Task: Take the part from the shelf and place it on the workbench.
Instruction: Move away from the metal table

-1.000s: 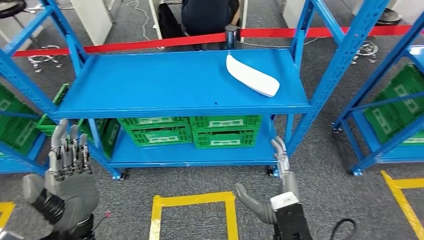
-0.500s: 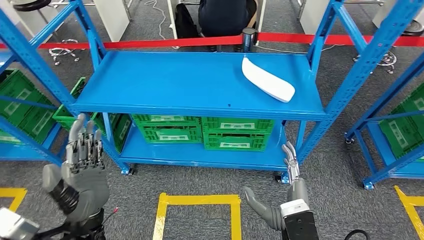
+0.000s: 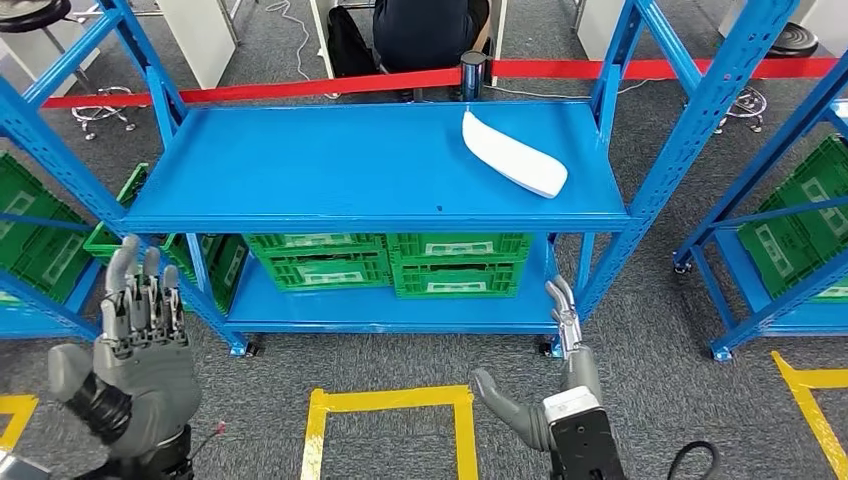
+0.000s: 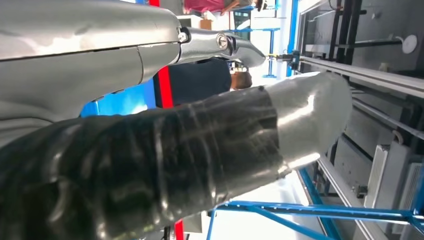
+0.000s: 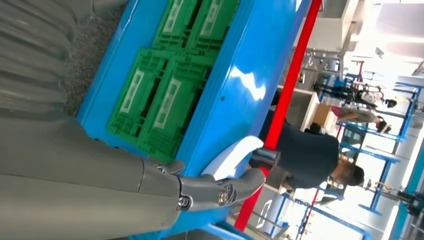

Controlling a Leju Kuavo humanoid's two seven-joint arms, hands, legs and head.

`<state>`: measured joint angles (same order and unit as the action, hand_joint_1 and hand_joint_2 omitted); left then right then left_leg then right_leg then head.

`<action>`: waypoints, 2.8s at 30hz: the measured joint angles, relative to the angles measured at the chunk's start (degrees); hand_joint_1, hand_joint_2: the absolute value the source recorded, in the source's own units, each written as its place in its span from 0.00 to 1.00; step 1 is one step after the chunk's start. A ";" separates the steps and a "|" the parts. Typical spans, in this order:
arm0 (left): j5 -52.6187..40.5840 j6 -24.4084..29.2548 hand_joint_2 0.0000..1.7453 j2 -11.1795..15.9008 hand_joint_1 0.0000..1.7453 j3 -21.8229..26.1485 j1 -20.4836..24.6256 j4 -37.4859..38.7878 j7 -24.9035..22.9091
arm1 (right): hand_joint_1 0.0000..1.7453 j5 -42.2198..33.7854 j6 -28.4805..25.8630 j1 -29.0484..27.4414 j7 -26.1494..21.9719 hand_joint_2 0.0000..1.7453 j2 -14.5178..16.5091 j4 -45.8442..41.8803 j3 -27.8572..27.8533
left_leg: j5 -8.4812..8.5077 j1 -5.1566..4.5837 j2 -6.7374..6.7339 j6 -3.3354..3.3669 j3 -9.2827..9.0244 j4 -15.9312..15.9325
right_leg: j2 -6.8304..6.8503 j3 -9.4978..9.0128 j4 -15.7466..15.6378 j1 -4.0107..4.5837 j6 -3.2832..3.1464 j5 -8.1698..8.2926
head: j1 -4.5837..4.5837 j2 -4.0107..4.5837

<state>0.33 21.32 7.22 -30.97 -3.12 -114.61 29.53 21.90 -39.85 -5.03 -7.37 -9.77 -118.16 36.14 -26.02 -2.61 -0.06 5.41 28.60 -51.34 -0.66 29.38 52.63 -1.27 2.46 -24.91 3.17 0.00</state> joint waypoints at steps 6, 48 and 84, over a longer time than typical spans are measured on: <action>0.04 -0.05 0.00 -0.03 0.00 0.00 -0.06 -0.07 0.00 | 0.00 -0.01 -0.02 0.08 0.07 1.00 -0.10 -0.22 0.04 | 1.73 0.59 -0.23 0.02 -1.71 2.33 | 0.21 6.66 13.30 0.56 0.50 -6.97 | -1.26 0.00; 0.19 -0.38 0.00 0.01 0.00 -0.03 -0.05 0.17 0.08 | 0.00 0.22 0.00 0.33 0.68 1.00 -0.85 -0.43 0.40 | -1.71 0.46 0.29 -1.91 0.22 -1.81 | -0.12 0.21 1.02 -0.78 0.12 -0.67 | -2.82 0.00; 0.19 -0.39 0.00 -0.06 0.00 -0.07 -0.15 0.01 0.04 | 0.00 0.14 0.00 0.24 0.92 1.00 -0.94 -0.74 0.60 | -9.82 2.02 0.05 -4.07 8.73 -19.49 | 0.03 0.67 0.85 -0.53 -0.38 -0.41 | -1.04 0.00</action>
<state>0.52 20.93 7.16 -31.04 -3.26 -114.60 29.57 22.03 -39.85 -4.79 -6.45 -10.71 -118.90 36.74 -35.84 -0.59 -0.01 1.34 37.34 -70.84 -0.63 30.05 53.48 -1.80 2.08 -25.32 2.12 0.00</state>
